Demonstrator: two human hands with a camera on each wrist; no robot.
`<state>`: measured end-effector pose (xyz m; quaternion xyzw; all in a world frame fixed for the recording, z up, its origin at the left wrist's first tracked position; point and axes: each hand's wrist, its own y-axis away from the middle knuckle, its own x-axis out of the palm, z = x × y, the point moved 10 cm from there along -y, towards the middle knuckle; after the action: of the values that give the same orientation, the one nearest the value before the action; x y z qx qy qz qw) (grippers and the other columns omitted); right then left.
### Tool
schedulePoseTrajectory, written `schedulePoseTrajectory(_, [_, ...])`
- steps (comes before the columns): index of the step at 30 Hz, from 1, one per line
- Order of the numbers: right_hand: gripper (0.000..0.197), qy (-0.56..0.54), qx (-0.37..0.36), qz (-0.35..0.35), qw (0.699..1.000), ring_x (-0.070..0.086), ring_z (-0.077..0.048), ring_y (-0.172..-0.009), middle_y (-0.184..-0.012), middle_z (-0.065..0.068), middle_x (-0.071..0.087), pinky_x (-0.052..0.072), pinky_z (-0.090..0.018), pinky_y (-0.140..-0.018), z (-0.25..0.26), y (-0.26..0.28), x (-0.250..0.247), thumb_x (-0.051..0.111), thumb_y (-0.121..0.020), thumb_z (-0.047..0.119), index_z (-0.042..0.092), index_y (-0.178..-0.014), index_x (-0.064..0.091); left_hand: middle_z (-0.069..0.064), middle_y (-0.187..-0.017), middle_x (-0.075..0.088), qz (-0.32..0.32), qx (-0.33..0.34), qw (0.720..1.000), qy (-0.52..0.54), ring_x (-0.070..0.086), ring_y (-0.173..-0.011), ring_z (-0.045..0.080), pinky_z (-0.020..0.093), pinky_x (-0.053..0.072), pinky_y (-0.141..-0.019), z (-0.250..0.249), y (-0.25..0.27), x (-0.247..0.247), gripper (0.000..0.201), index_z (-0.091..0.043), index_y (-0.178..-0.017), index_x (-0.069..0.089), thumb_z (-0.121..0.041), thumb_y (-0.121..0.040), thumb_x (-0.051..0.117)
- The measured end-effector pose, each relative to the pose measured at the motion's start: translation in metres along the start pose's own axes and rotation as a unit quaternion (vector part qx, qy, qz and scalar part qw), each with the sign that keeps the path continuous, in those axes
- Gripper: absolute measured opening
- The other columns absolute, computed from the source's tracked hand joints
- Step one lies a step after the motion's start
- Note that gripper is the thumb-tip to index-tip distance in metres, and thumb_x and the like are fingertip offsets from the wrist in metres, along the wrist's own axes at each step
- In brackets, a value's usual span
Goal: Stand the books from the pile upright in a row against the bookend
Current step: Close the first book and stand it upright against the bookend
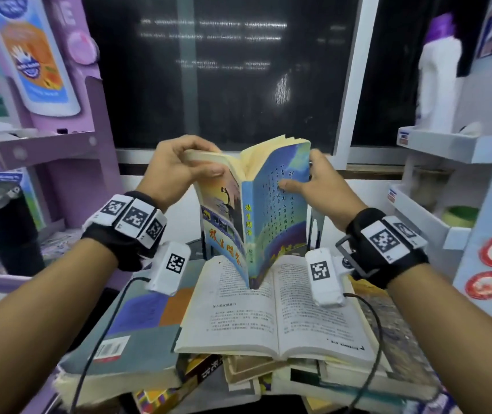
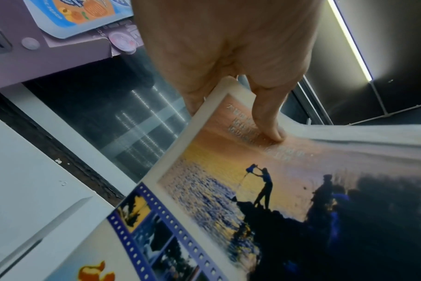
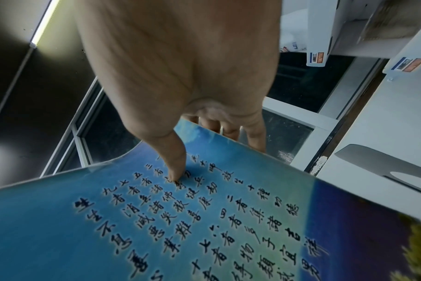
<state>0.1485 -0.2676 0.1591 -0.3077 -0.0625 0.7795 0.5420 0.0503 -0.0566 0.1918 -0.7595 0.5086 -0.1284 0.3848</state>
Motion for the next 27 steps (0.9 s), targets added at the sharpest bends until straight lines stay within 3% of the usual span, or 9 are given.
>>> schedulePoseTrajectory(5, [0.035, -0.004, -0.029, 0.025, 0.999, 0.065, -0.010, -0.095, -0.100, 0.007, 0.068, 0.053, -0.041, -0.091, 0.017, 0.004, 0.013, 0.071, -0.086, 0.025, 0.016, -0.111, 0.049, -0.002, -0.087, 0.067, 0.030, 0.013, 0.999, 0.042, 0.062, -0.078, 0.008, 0.022, 0.051, -0.070, -0.011, -0.003, 0.025, 0.028, -0.017, -0.088, 0.066, -0.004, -0.067, 0.081])
schedulePoseTrajectory(9, [0.035, -0.014, -0.038, 0.046, 0.998, 0.063, 0.001, -0.089, -0.100, 0.011, 0.066, 0.053, -0.029, -0.084, 0.020, 0.005, 0.018, 0.069, -0.088, 0.025, 0.018, -0.115, 0.049, 0.004, -0.099, 0.064, 0.054, 0.000, 0.996, 0.070, 0.061, -0.089, 0.014, 0.027, 0.051, -0.083, -0.006, -0.005, 0.037, 0.058, -0.018, -0.116, 0.058, -0.005, -0.065, 0.083])
schedulePoseTrajectory(12, [0.039, -0.015, -0.039, 0.066, 0.997, 0.062, -0.003, -0.099, -0.109, 0.010, 0.064, 0.049, -0.023, -0.076, 0.022, 0.006, 0.024, 0.067, -0.089, 0.028, 0.022, -0.121, 0.047, 0.007, -0.114, 0.065, 0.087, -0.027, 0.989, 0.118, 0.063, -0.101, 0.013, 0.023, 0.049, -0.086, 0.004, -0.004, 0.047, 0.076, -0.015, -0.134, 0.046, -0.004, -0.068, 0.081])
schedulePoseTrajectory(16, [0.061, -0.010, -0.048, 0.074, 0.996, 0.058, -0.010, -0.114, -0.128, 0.005, 0.058, 0.049, -0.030, -0.093, 0.025, 0.005, 0.029, 0.068, -0.087, 0.034, 0.025, -0.139, 0.038, 0.009, -0.131, 0.059, 0.129, -0.052, 0.978, 0.157, 0.056, -0.121, 0.024, 0.038, 0.046, -0.102, 0.015, -0.003, 0.057, 0.079, -0.017, -0.140, 0.040, -0.010, -0.071, 0.077])
schedulePoseTrajectory(18, [0.059, -0.004, -0.056, 0.072, 0.996, 0.057, -0.013, -0.116, -0.133, 0.002, 0.056, 0.049, -0.037, -0.098, 0.028, 0.005, 0.030, 0.066, -0.088, 0.030, 0.026, -0.139, 0.038, 0.009, -0.133, 0.057, 0.138, -0.065, 0.975, 0.161, 0.054, -0.123, 0.023, 0.040, 0.042, -0.106, 0.020, -0.003, 0.059, 0.080, -0.017, -0.142, 0.039, -0.012, -0.072, 0.076])
schedulePoseTrajectory(20, [0.048, -0.007, -0.066, 0.073, 0.995, 0.060, -0.014, -0.112, -0.130, -0.001, 0.058, 0.052, -0.040, -0.095, 0.032, 0.006, 0.031, 0.064, -0.091, 0.022, 0.025, -0.135, 0.044, 0.009, -0.136, 0.054, 0.150, -0.074, 0.972, 0.167, 0.052, -0.126, 0.023, 0.040, 0.041, -0.107, 0.024, -0.002, 0.061, 0.081, -0.017, -0.143, 0.038, -0.017, -0.071, 0.077])
schedulePoseTrajectory(24, [0.032, -0.012, -0.093, 0.089, 0.992, 0.067, -0.014, -0.099, -0.111, 0.002, 0.067, 0.059, -0.035, -0.082, 0.044, 0.012, 0.036, 0.059, -0.095, 0.017, 0.026, -0.125, 0.057, 0.012, -0.137, 0.053, 0.152, -0.095, 0.968, 0.178, 0.051, -0.127, 0.026, 0.038, 0.042, -0.106, 0.032, 0.001, 0.062, 0.084, -0.017, -0.141, 0.040, -0.029, -0.068, 0.080])
schedulePoseTrajectory(27, [0.031, -0.017, -0.093, 0.115, 0.989, 0.068, -0.017, -0.098, -0.109, -0.001, 0.069, 0.061, -0.036, -0.071, 0.049, 0.016, 0.045, 0.051, -0.098, 0.016, 0.024, -0.128, 0.057, 0.013, -0.128, 0.056, 0.115, -0.109, 0.970, 0.184, 0.057, -0.118, 0.026, 0.033, 0.049, -0.094, 0.040, 0.000, 0.054, 0.079, -0.014, -0.139, 0.042, -0.025, -0.068, 0.075])
